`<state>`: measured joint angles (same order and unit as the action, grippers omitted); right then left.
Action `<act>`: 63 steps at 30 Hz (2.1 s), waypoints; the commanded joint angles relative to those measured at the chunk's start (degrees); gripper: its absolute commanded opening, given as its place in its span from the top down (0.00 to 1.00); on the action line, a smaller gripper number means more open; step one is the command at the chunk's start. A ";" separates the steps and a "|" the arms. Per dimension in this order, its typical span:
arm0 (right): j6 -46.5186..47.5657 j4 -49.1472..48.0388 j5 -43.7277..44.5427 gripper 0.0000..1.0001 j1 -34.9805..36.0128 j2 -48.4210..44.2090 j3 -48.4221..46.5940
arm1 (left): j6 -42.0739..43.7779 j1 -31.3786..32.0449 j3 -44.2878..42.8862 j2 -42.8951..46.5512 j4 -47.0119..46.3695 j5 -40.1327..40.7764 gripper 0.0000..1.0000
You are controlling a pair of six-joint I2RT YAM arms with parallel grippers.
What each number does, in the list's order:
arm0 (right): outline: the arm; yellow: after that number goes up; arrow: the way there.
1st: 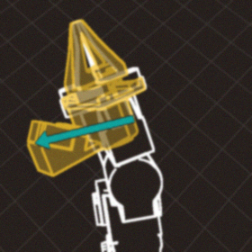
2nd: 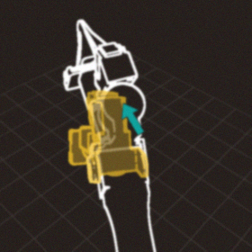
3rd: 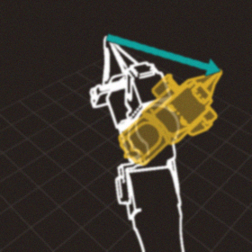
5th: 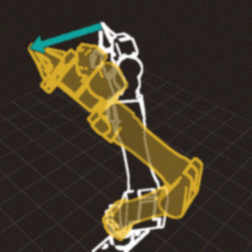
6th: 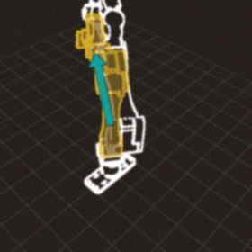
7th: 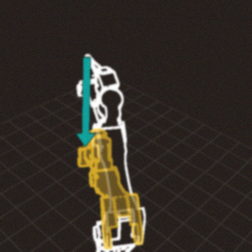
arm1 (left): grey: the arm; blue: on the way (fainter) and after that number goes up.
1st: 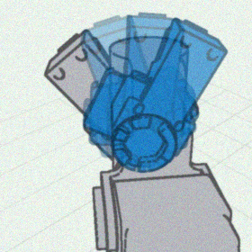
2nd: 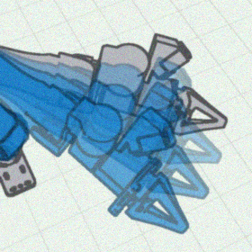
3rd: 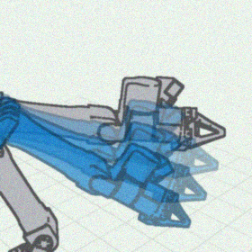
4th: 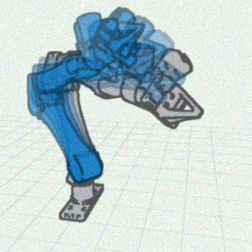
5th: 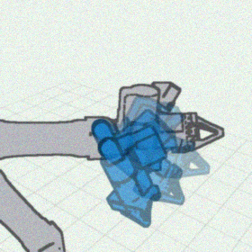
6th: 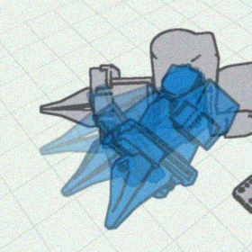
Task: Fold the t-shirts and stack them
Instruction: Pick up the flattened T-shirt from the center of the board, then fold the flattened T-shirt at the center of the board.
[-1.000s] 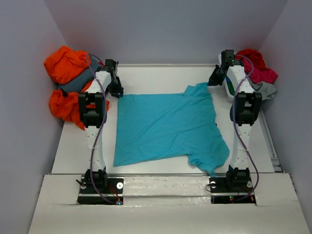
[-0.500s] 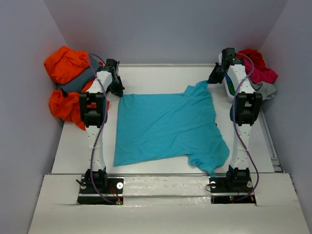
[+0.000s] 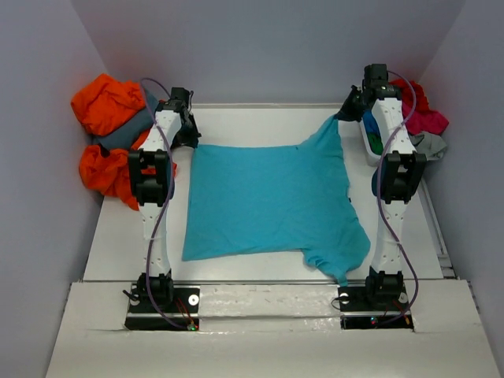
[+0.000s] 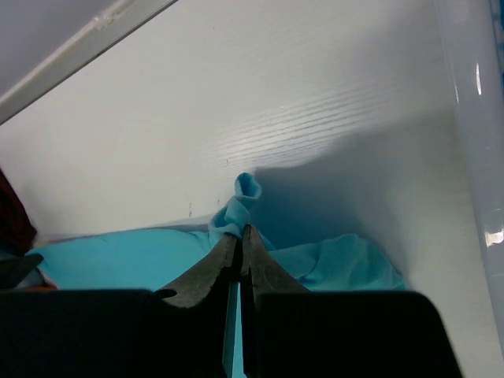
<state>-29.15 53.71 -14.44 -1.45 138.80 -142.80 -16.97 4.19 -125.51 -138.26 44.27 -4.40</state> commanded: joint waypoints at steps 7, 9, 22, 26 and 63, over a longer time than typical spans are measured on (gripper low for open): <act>0.85 -0.01 -1.47 0.93 0.05 -1.96 -1.69 | 0.27 0.38 -4.30 3.87 -2.00 0.62 0.94; 0.76 -0.01 -1.56 0.93 0.05 -1.87 -1.78 | 0.27 -0.14 -4.83 3.78 -2.17 0.54 0.94; 0.49 -0.10 -1.47 0.93 0.05 -3.09 -2.04 | -0.78 -2.87 -6.85 5.27 -3.75 -1.66 0.94; 0.67 -0.01 -1.65 0.93 0.05 -4.77 -0.82 | -0.96 -2.87 -6.06 7.65 -3.84 -1.92 0.94; 0.49 0.43 -4.28 0.93 0.05 -31.66 41.71 | -6.67 0.47 31.98 31.02 -4.54 -3.94 0.94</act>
<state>-29.63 55.00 -18.04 -1.45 111.98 -103.53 -22.59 4.73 -96.44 -112.90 40.93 -7.92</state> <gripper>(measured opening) 0.084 0.084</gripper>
